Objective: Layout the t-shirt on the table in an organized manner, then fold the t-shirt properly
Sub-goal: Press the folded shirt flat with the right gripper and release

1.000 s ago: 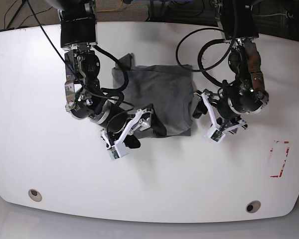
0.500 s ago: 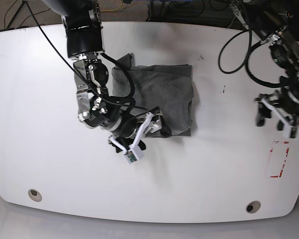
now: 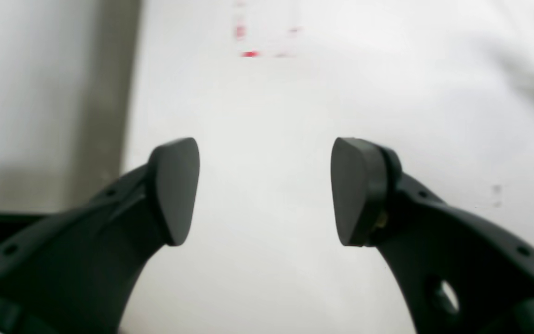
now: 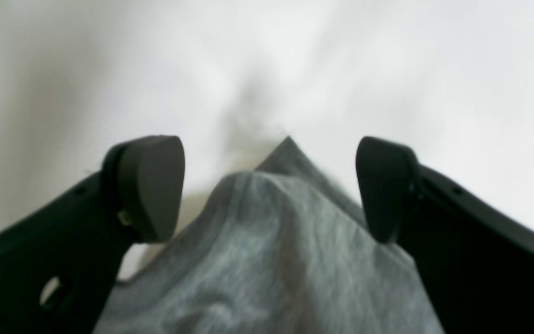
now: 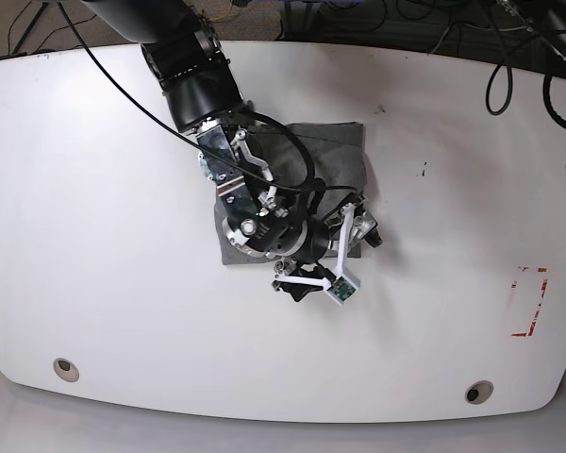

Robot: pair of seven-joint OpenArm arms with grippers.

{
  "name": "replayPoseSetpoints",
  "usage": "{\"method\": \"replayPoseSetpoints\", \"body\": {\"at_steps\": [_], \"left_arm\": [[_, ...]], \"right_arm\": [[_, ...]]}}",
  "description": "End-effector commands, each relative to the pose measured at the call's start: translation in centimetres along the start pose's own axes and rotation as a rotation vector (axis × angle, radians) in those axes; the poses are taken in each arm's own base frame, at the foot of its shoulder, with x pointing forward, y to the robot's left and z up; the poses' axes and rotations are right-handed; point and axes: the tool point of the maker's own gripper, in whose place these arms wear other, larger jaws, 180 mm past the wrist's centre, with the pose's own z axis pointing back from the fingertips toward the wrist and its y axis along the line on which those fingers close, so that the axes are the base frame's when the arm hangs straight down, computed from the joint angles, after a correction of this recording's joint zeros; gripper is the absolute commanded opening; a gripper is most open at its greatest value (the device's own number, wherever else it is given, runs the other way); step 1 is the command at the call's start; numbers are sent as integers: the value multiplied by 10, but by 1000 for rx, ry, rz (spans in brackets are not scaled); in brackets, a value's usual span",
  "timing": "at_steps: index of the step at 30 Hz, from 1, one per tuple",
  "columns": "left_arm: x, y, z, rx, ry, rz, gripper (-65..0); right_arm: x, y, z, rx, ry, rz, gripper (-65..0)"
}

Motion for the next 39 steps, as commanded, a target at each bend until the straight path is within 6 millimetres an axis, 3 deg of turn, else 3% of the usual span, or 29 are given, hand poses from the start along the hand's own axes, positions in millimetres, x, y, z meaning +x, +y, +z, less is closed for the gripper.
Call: {"method": "replayPoseSetpoints", "body": {"at_steps": [1,9,24,27,33,39], "left_arm": [[12,6,8,9,-43,-19,-229],[1,14,15,35,-26,1,-229],[-12,6,12,13,1,14,-229],[-12,5,11,12,1,15,-229],[-12,4,11,8,1,13,-229],[-13,-10,3,-33,18,-12,-229]], "right_arm": [[12,6,-8,-3,-20,56,-106],[-12,5,-28,-60,44,154,-222],[-22,-12,-26,-122,62,173,-631],[-21,-17,-25,-145,57,159,-650],[0,-17,-11,-181,-20,149,-647],[29,-18,9,-227,-119,139,-647]]}}
